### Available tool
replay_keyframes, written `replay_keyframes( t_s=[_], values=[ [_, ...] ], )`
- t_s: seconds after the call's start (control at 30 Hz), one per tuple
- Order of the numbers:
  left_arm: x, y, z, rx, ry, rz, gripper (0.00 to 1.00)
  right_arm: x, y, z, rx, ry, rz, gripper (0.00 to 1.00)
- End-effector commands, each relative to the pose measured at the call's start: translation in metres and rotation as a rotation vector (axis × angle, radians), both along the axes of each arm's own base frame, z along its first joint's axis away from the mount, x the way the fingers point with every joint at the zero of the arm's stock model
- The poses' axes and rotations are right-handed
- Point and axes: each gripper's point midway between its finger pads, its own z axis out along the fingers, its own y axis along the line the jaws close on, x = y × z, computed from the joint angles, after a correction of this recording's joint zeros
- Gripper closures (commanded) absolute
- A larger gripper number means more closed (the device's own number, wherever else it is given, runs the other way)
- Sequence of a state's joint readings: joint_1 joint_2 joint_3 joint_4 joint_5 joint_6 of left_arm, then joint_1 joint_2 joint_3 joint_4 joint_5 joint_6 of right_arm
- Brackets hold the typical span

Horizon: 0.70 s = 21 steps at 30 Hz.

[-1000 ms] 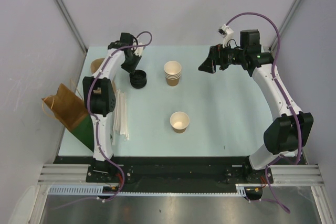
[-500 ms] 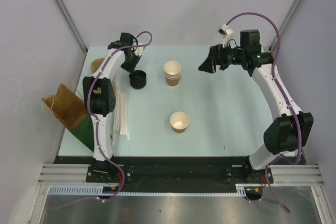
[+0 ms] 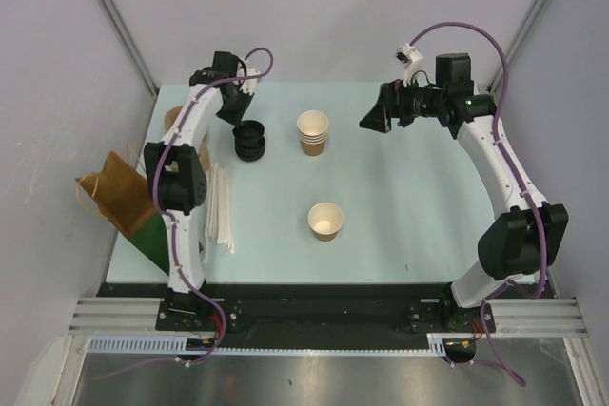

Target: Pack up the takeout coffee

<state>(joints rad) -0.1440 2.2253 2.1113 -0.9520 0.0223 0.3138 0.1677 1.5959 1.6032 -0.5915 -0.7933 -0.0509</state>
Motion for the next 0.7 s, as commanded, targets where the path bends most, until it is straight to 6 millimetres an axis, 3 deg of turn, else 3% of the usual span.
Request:
replay_keyframes(
  t_s=[0.0,0.13,0.37,0.4,0.53,0.63,0.67],
  values=[
    [-0.003,-0.009,0.078,-0.058,-0.146,-0.012,1.0,0.004,0.001,0.032,0.033,-0.085,0.007,0.0],
    [-0.015,-0.024,0.097,-0.115,-0.154,-0.043,1.0,0.004,0.002,0.036,0.03,-0.096,0.017,0.0],
    [-0.073,-0.079,0.159,-0.278,-0.234,-0.229,1.0,-0.002,-0.003,0.04,-0.043,-0.124,0.059,0.0],
    [-0.09,-0.089,0.168,-0.304,-0.241,-0.264,1.0,-0.005,-0.002,0.042,-0.053,-0.136,0.073,0.0],
    [-0.131,-0.122,0.178,-0.413,-0.181,-0.371,1.0,-0.026,0.005,0.057,-0.132,-0.262,0.163,0.0],
    [-0.167,-0.146,0.171,-0.49,-0.078,-0.459,1.0,-0.05,0.015,0.063,-0.262,-0.41,0.254,0.0],
    [-0.179,-0.151,0.171,-0.518,-0.052,-0.481,1.0,-0.053,0.013,0.055,-0.354,-0.463,0.29,0.0]
  ],
)
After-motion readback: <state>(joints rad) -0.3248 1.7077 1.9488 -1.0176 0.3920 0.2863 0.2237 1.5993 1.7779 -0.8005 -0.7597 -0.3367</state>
